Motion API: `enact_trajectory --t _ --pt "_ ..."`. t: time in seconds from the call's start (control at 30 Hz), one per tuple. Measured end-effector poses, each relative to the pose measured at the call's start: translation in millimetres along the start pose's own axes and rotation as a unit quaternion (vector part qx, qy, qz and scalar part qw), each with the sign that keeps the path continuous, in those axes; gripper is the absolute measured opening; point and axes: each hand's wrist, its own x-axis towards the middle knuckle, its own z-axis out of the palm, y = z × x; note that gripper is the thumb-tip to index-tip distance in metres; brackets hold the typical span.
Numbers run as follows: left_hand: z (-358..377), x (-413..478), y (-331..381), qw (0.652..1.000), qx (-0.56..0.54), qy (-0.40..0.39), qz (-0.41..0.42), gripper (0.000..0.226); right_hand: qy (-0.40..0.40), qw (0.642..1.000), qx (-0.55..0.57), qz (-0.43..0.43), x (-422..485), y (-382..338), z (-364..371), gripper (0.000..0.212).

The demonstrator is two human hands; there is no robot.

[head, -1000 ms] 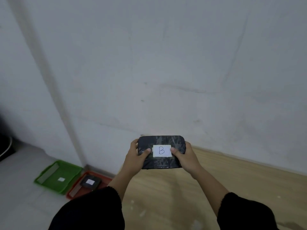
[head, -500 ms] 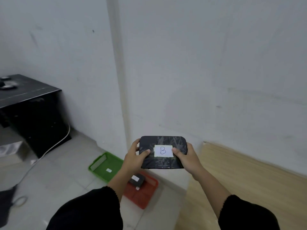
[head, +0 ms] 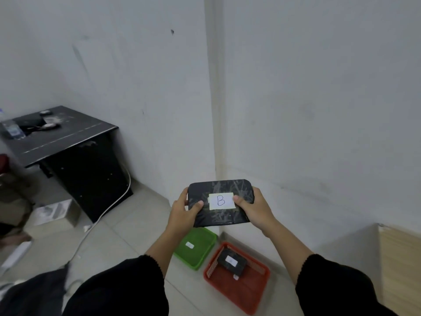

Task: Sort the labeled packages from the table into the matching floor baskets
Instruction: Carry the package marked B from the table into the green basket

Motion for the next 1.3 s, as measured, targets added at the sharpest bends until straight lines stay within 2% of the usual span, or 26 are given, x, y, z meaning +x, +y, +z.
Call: enact_trajectory --t 0.1,0.23,0.37,0.67,0.9,1.17,1.3 --pt "-32.6 42.2 -7.3 1.000 0.008 0.006 -0.005 0.035 -0.001 1.000 -0.007 -0.002 35.5 -15.6 39.4 0.060" --pt "-66.4 89.1 -22.2 0.999 -0.012 0.012 -0.042 0.062 0.002 1.000 -0.015 0.004 74.5 -26.4 82.8 0.060" --pt "-102.4 148.7 -42.2 0.998 -0.036 -0.009 -0.045 0.057 0.024 0.999 -0.018 0.020 116.8 -33.2 133.1 0.059" --pt "-171.5 271.0 -95.9 0.989 -0.037 -0.128 -0.062 0.043 0.124 0.988 0.003 0.087 174.6 -26.3 234.0 0.058" --pt "-170.4 341.6 -127.3 0.978 -0.019 -0.194 -0.080 0.043 0.183 0.974 0.000 0.133 215.6 -4.2 266.8 0.058" --pt "-163.1 402.7 -168.2 0.970 -0.004 -0.222 -0.102 0.045 0.200 0.963 0.019 0.180 268.7 23.9 296.1 0.062" --pt "-160.6 431.9 -194.6 0.961 -0.011 -0.248 -0.125 0.044 0.208 0.954 0.018 0.217 290.9 39.4 313.1 0.056"
